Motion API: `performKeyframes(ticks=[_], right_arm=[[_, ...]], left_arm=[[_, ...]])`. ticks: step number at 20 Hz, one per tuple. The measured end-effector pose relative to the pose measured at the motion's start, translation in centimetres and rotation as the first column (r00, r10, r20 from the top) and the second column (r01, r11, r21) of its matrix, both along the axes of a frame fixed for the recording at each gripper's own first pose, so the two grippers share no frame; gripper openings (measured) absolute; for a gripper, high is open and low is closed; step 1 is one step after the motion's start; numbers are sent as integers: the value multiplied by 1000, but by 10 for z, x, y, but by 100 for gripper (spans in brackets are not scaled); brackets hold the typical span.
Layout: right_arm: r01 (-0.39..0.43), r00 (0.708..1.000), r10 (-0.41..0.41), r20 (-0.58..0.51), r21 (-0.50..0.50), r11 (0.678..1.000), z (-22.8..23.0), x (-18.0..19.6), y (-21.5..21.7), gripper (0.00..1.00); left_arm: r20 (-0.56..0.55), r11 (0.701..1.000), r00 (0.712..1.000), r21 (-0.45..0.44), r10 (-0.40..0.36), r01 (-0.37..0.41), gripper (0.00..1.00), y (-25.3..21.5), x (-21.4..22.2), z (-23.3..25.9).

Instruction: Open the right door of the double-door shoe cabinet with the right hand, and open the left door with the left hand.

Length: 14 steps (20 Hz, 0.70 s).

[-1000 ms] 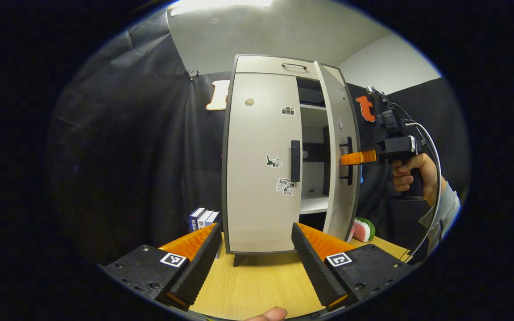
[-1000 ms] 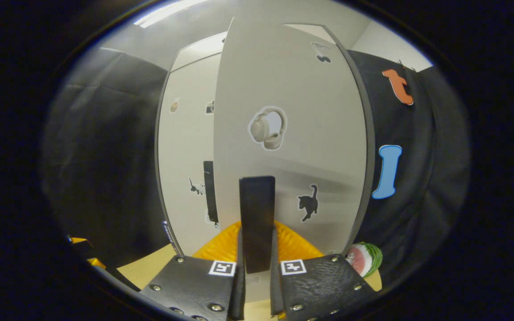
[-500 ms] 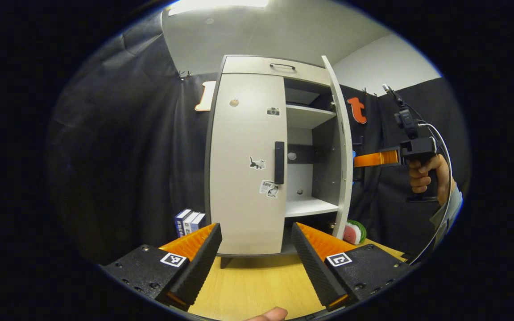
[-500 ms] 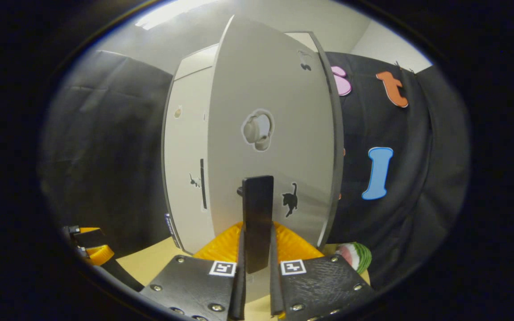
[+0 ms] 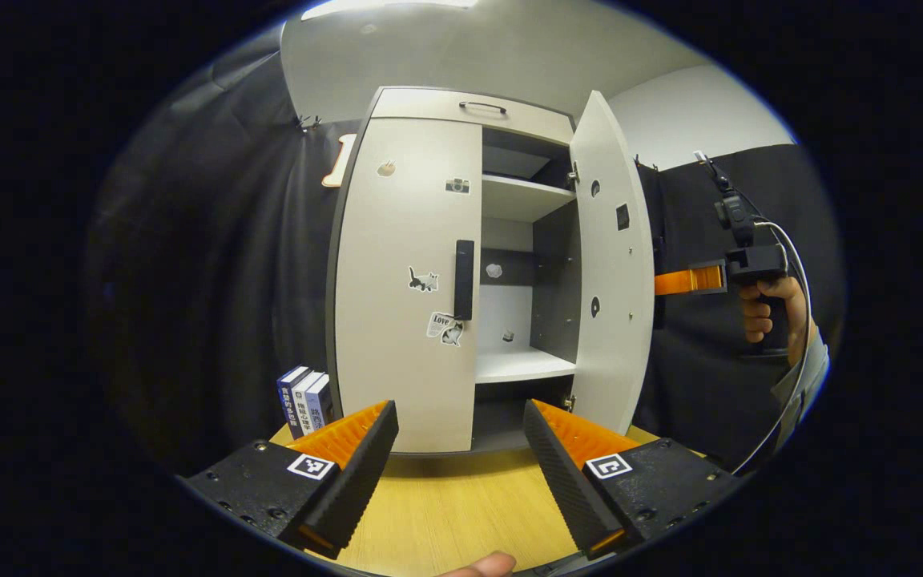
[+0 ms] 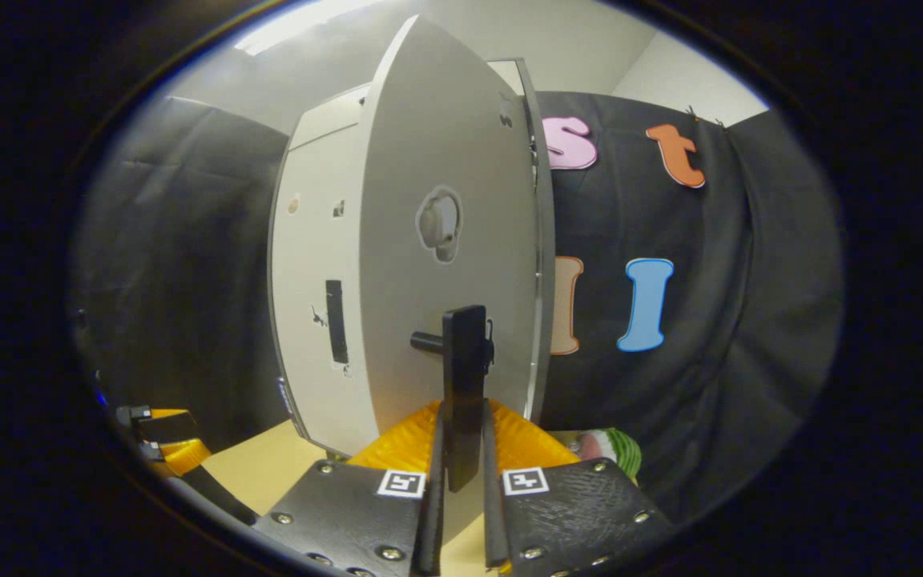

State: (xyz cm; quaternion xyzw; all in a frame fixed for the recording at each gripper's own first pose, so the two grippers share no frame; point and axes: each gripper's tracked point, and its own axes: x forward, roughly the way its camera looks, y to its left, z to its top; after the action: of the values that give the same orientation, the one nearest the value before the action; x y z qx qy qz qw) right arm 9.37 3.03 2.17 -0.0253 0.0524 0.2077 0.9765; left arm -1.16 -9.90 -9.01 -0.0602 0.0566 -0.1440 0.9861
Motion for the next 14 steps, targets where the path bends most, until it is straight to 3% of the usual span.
performKeyframes(ticks=[2, 3, 5, 8, 12, 14], right_arm=[[66, 998, -66, 22, -5, 998, 5, 7, -19, 21], [121, 992, -121, 27, 4, 993, 17, -7, -42, 21], [172, 985, -173, -1, 46, 984, 9, 22, -67, 2], [53, 998, -49, -38, 123, 991, 4, 26, -62, 2], [110, 993, -110, 47, 11, 994, 8, 26, -66, 2], [113, 993, -114, 42, 17, 993, 7, 26, -64, 2]], left_arm=[[-1, 1000, 1000, 7, -2, 2, 98, 0, 2, -4], [-4, 1000, 1000, 11, 3, -2, 98, 1, 3, -6], [-10, 1000, 1000, 16, 7, -6, 98, 2, 6, -9], [-20, 1000, 1000, 22, 15, -14, 98, 4, 9, -13], [-26, 999, 999, 35, 29, -28, 99, 8, 11, -16], [-24, 998, 999, 39, 41, -40, 96, 11, 12, -16]])
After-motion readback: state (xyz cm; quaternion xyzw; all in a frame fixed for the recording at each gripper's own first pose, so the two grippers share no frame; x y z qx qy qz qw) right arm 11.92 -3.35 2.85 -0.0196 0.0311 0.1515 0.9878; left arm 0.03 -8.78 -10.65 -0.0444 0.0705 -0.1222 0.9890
